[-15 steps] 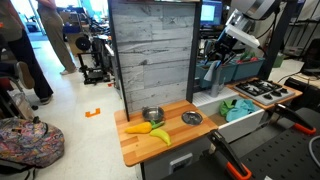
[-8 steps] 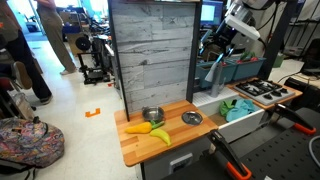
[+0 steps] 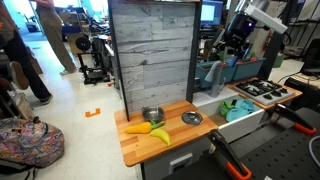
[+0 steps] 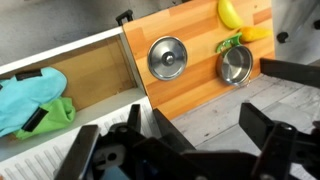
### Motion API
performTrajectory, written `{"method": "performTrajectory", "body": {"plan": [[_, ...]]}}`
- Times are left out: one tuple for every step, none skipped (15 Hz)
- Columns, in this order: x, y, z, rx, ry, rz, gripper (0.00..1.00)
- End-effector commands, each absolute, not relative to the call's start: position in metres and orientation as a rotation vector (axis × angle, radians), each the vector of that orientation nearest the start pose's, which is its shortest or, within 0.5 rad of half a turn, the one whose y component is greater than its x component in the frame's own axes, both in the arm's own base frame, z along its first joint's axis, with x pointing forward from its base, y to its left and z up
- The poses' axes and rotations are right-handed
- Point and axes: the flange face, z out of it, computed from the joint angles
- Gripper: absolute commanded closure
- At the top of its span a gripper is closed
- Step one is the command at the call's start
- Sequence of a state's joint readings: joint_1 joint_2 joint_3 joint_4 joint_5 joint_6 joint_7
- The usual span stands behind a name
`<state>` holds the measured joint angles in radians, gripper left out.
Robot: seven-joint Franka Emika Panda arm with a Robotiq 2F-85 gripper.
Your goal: Move the spout to the left
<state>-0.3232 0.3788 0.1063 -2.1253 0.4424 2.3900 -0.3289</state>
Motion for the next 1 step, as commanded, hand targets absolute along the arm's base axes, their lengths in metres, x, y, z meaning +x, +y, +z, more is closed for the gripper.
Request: {"method": "performTrajectory", "body": {"plan": [[0.5486,-0.1155,0.2239,-2.786,0.323,0.042,0.0]]}}
